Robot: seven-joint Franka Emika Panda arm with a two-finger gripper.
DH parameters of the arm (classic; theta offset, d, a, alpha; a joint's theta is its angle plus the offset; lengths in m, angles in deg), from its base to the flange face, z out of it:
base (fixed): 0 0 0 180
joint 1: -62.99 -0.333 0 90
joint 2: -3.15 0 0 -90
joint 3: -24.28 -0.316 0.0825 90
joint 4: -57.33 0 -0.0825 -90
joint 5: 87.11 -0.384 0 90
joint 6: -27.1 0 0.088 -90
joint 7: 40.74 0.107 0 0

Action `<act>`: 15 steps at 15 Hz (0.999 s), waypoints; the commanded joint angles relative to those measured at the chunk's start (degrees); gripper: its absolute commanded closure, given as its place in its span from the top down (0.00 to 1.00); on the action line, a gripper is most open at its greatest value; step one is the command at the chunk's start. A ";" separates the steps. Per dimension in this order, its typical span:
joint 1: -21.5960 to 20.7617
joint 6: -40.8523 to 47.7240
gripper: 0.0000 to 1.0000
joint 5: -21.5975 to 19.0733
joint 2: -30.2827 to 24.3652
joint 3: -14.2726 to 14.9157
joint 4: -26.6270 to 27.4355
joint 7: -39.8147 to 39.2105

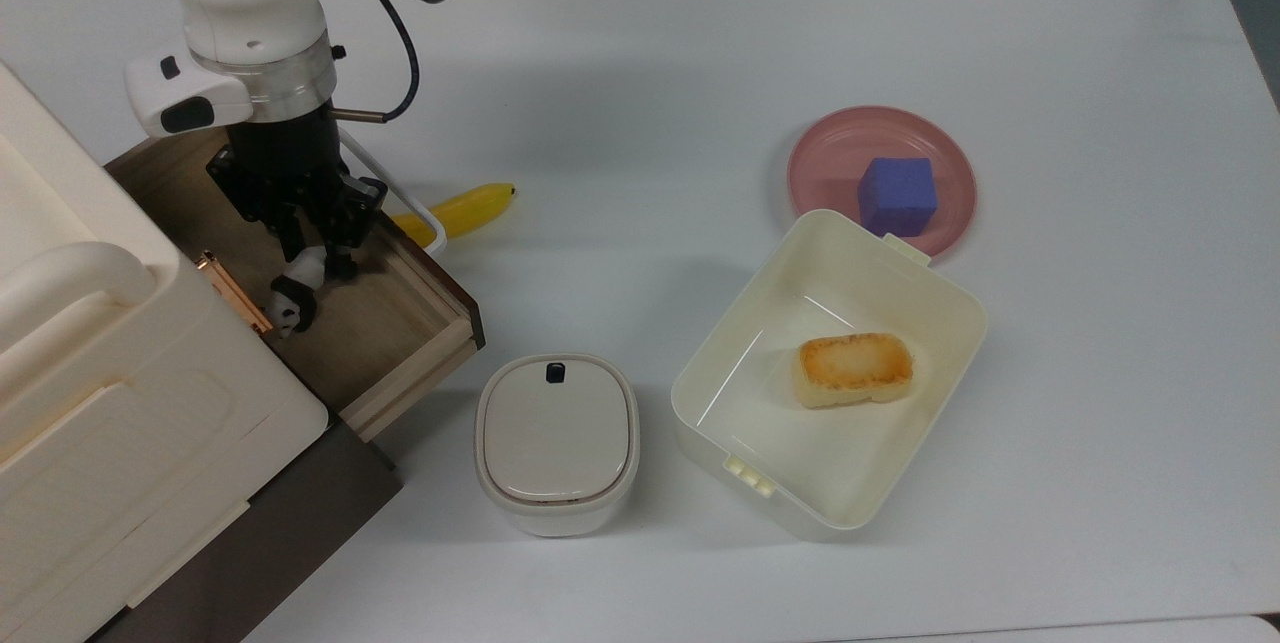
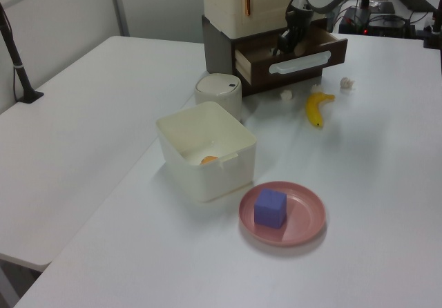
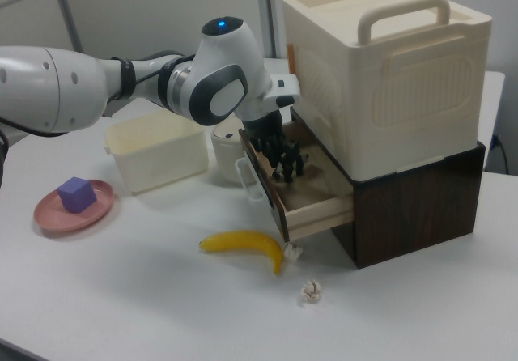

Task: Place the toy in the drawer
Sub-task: 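Open the gripper to release the panda toy inside the drawer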

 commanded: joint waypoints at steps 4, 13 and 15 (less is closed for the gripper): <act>-0.36 -1.40 1.00 0.51 1.59 0.54 -0.59 1.19; -0.53 3.24 1.00 0.16 -0.60 0.37 -1.90 1.71; -0.62 6.58 1.00 -0.19 -1.04 0.28 -3.39 1.98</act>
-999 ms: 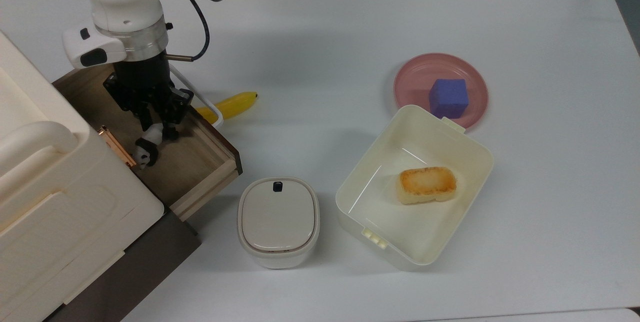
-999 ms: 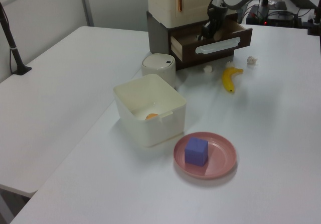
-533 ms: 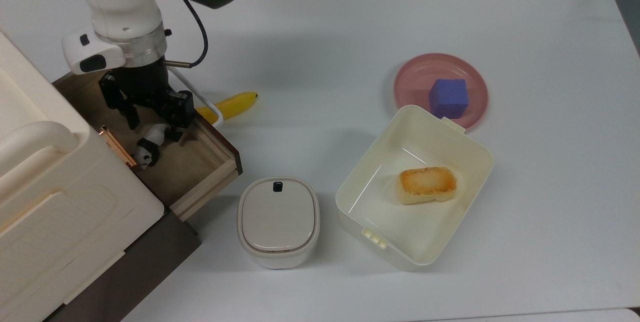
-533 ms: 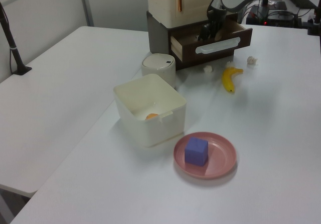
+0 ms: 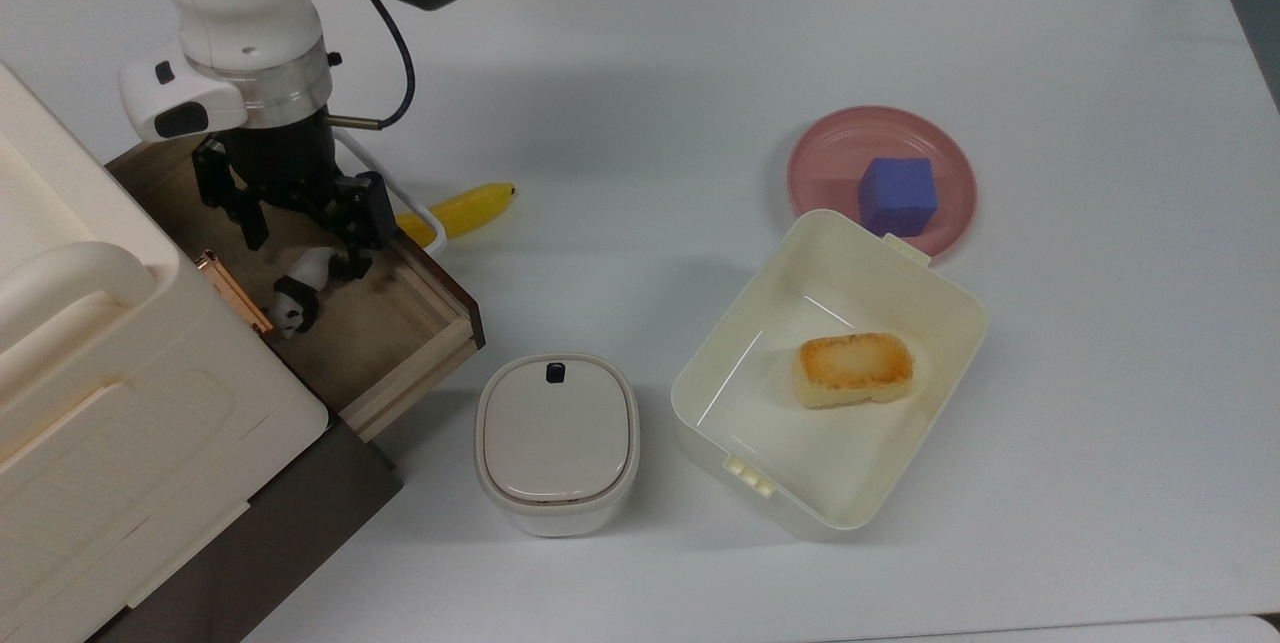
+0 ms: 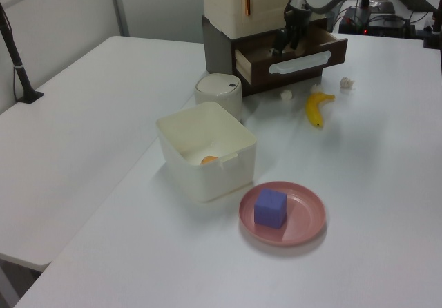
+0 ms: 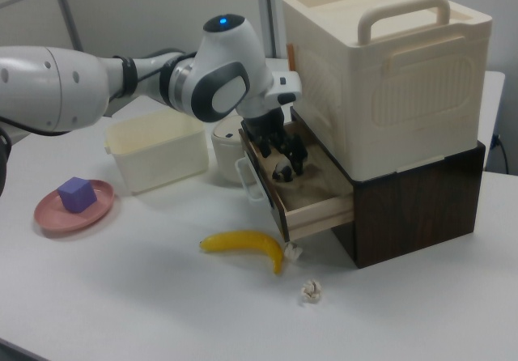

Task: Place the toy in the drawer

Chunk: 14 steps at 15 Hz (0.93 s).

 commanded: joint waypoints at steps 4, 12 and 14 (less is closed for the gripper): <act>-0.85 8.42 1.00 -0.19 -3.51 -0.52 -3.00 4.70; -1.11 22.11 1.00 0.86 -11.50 -4.03 -3.26 6.20; -1.37 27.03 1.00 2.35 -13.62 -6.05 -3.17 6.20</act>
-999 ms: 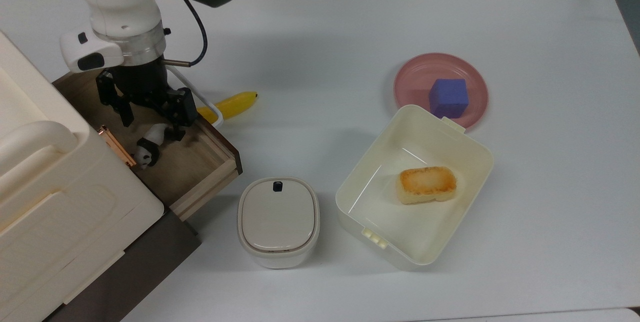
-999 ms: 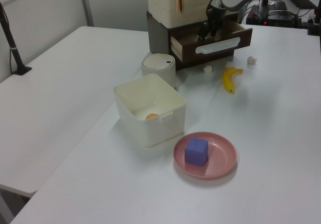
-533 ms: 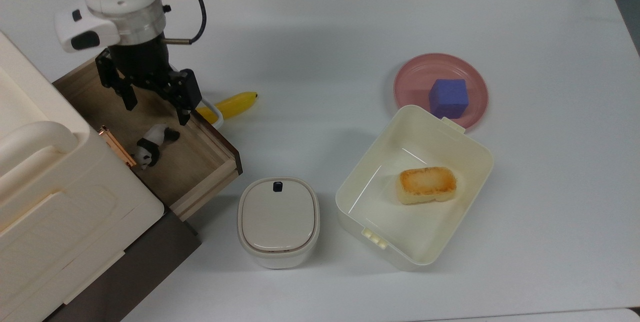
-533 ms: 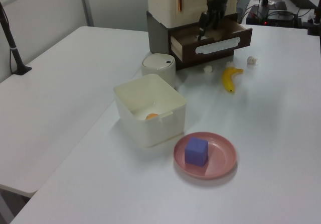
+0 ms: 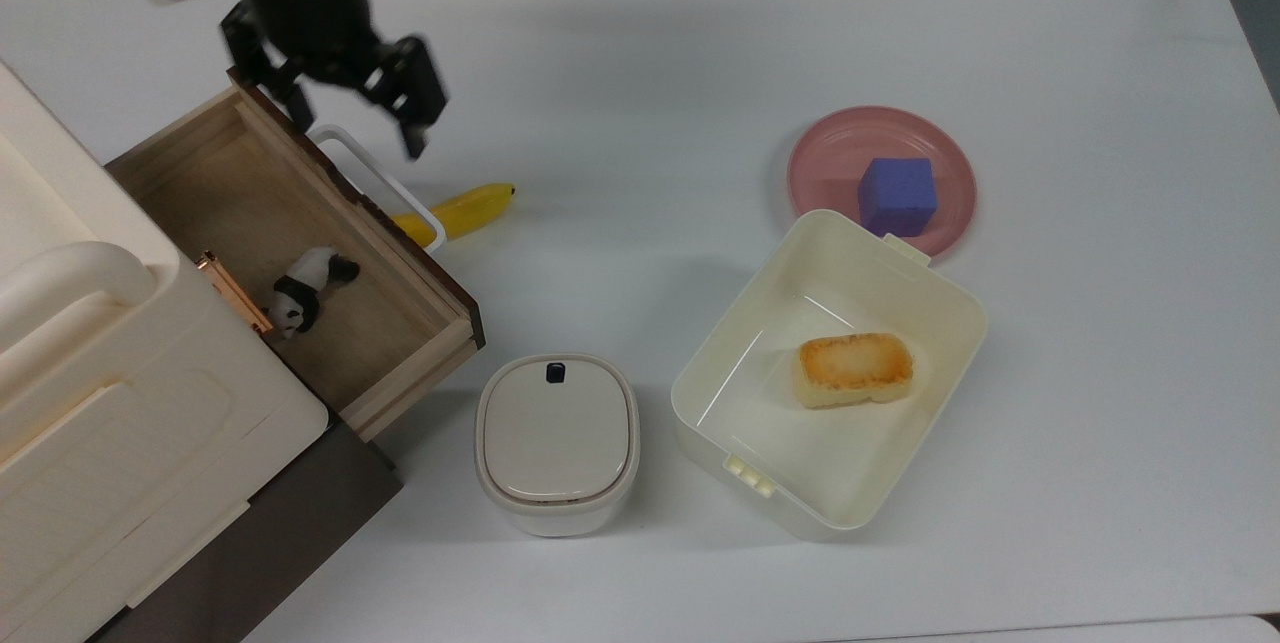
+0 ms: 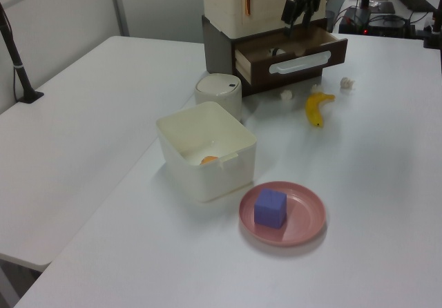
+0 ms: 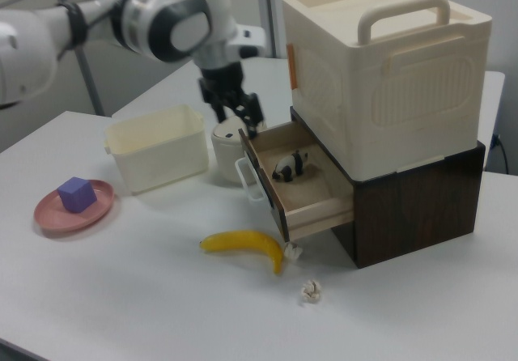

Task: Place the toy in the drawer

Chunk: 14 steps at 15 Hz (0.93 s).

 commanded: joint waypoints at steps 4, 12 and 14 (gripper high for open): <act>-1.63 12.67 1.00 6.19 -6.57 -7.32 1.58 1.86; -2.34 16.03 1.00 8.91 -7.98 -10.31 3.33 1.33; -2.43 15.85 1.00 9.35 -7.98 -10.49 3.42 0.81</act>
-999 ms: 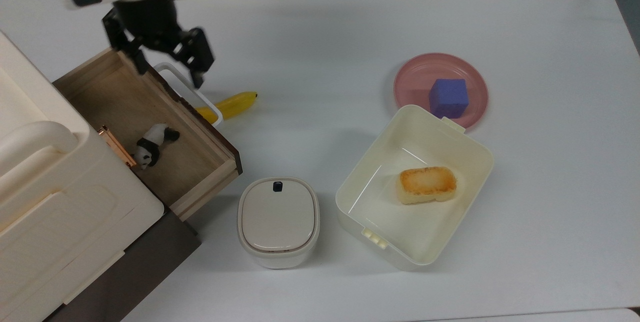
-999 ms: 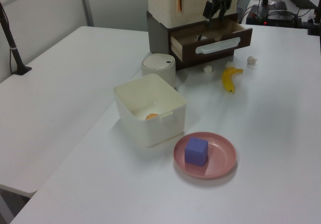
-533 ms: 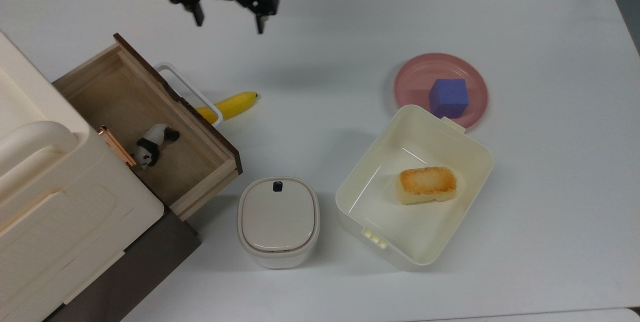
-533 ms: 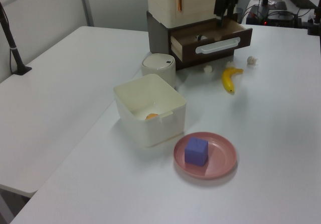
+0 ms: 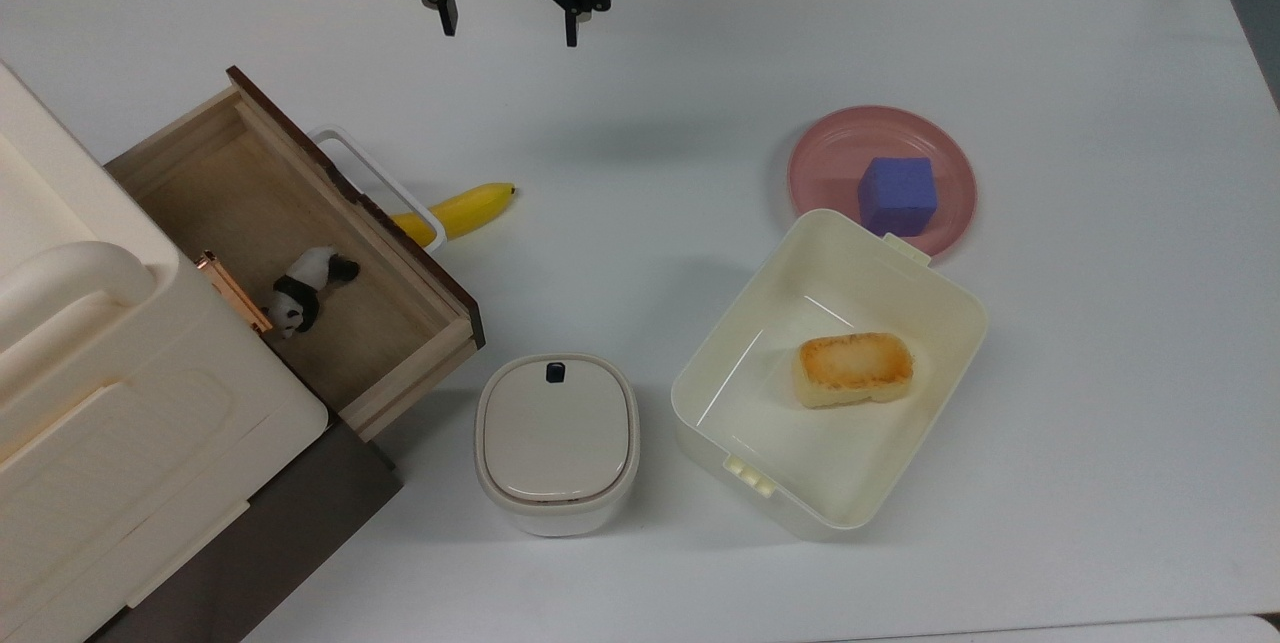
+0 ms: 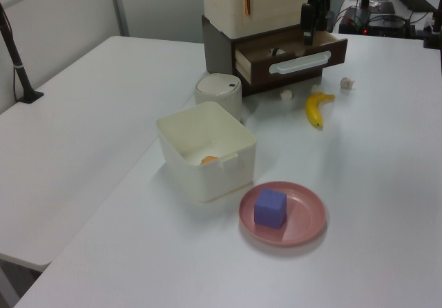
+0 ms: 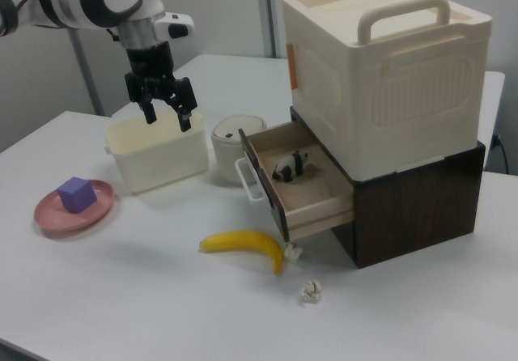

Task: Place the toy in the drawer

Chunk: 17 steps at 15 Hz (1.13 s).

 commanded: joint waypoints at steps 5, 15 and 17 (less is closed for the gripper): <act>-0.88 0.29 1.00 1.08 -1.93 0.30 2.77 -5.20; -0.70 0.11 1.00 -1.91 -1.93 2.14 2.69 -6.70; -0.70 0.11 1.00 -1.91 -1.93 2.14 2.69 -6.62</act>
